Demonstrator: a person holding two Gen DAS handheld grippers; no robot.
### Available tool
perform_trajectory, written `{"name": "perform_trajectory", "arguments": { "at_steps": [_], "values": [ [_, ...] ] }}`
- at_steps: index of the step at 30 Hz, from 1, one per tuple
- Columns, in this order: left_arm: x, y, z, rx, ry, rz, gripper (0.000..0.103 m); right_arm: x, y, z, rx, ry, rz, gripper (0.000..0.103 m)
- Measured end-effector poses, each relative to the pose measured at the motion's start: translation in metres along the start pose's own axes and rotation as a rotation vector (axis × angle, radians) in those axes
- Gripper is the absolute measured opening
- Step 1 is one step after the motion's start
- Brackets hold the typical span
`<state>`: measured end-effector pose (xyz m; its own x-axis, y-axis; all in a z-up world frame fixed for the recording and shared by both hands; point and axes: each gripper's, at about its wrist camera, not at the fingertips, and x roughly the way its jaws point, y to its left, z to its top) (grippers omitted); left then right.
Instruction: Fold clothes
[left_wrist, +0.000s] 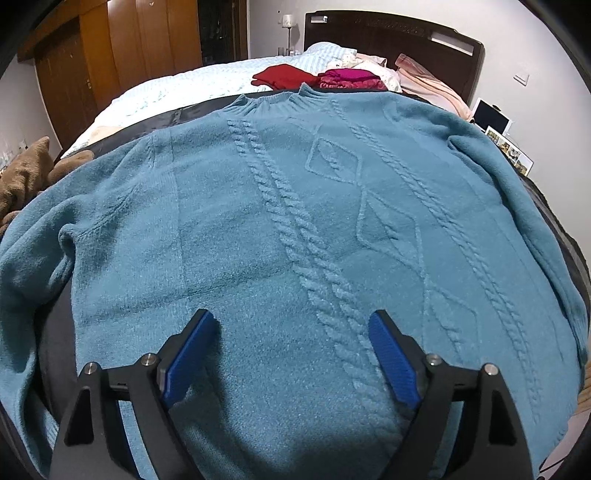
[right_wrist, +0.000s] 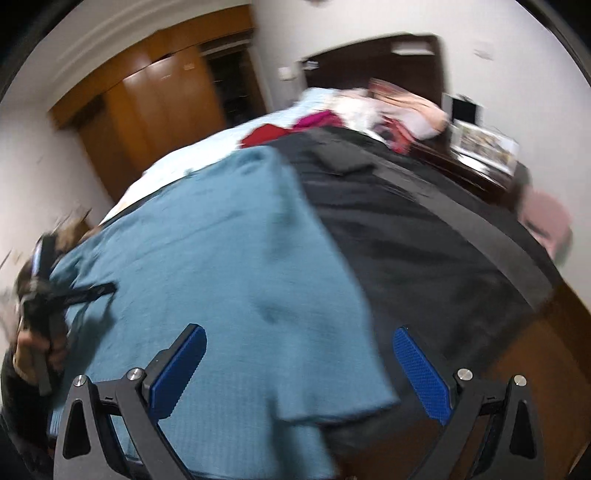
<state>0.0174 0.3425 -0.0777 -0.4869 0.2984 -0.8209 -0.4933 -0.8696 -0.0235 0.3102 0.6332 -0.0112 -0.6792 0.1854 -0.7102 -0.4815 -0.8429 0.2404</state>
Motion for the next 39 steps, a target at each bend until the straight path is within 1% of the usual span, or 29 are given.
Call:
{"name": "perform_trajectory", "arguments": {
  "at_steps": [3, 4, 5, 6, 10, 13, 15, 17, 18, 20, 23, 24, 25, 26, 28, 31, 35, 37, 39],
  "values": [
    [0.0, -0.001, -0.001, 0.001, -0.006, 0.0, 0.093, -0.001, -0.016, -0.005, 0.069, 0.02, -0.002, 0.098],
    [0.001, -0.001, -0.002, 0.001, -0.006, 0.0, 0.094, -0.002, -0.018, -0.007, 0.072, 0.024, -0.018, 0.094],
    [0.001, -0.001, -0.002, 0.002, -0.005, 0.0, 0.097, -0.002, -0.019, -0.009, 0.069, 0.026, -0.027, 0.091],
    [0.001, -0.001, -0.002, 0.003, -0.004, 0.0, 0.098, -0.002, -0.018, -0.011, 0.064, 0.028, -0.025, 0.091],
    [0.002, -0.002, -0.002, 0.004, 0.0, -0.002, 0.1, 0.005, -0.011, -0.018, 0.031, 0.053, -0.032, 0.089],
    [0.002, -0.002, -0.002, 0.005, 0.0, -0.003, 0.101, 0.015, 0.002, -0.02, -0.042, 0.066, -0.094, 0.084],
    [0.002, -0.003, -0.003, 0.005, 0.0, -0.003, 0.101, 0.019, 0.01, -0.021, -0.091, 0.073, -0.117, 0.077],
    [0.003, -0.003, -0.002, 0.006, 0.0, -0.003, 0.101, 0.021, 0.016, -0.023, -0.129, 0.07, -0.132, 0.065],
    [0.003, -0.003, -0.002, 0.007, 0.0, -0.003, 0.102, 0.022, 0.019, -0.025, -0.142, 0.068, -0.13, 0.061],
    [0.003, -0.003, -0.003, 0.007, 0.0, -0.003, 0.102, 0.021, 0.021, -0.025, -0.142, 0.066, -0.116, 0.042],
    [0.002, -0.003, -0.003, 0.008, -0.001, -0.005, 0.102, 0.018, 0.023, -0.024, -0.125, 0.057, -0.101, 0.031],
    [0.002, -0.003, -0.004, 0.008, -0.001, -0.005, 0.102, 0.015, 0.021, -0.021, -0.11, 0.042, -0.099, 0.029],
    [0.002, -0.003, -0.004, 0.008, -0.002, -0.006, 0.102, 0.011, 0.019, -0.017, -0.093, 0.025, -0.096, 0.018],
    [0.002, -0.003, -0.004, 0.008, -0.002, -0.006, 0.102, 0.006, 0.018, -0.012, -0.079, -0.003, -0.103, 0.017],
    [0.002, -0.003, -0.004, 0.009, -0.001, -0.006, 0.102, -0.007, 0.015, 0.0, -0.058, -0.066, -0.125, 0.017],
    [0.002, -0.003, -0.004, 0.009, -0.001, -0.006, 0.102, -0.029, 0.014, 0.024, -0.04, -0.192, -0.162, 0.017],
    [0.001, -0.002, -0.005, 0.008, -0.001, -0.008, 0.102, -0.052, 0.025, 0.06, -0.053, -0.352, -0.197, 0.017],
    [0.001, -0.002, -0.005, 0.008, -0.002, -0.009, 0.102, -0.06, 0.039, 0.074, -0.08, -0.407, -0.183, 0.017],
    [0.001, -0.001, -0.005, 0.007, -0.002, -0.011, 0.102, -0.065, 0.064, 0.083, -0.137, -0.45, -0.141, 0.017]
  ]
}}
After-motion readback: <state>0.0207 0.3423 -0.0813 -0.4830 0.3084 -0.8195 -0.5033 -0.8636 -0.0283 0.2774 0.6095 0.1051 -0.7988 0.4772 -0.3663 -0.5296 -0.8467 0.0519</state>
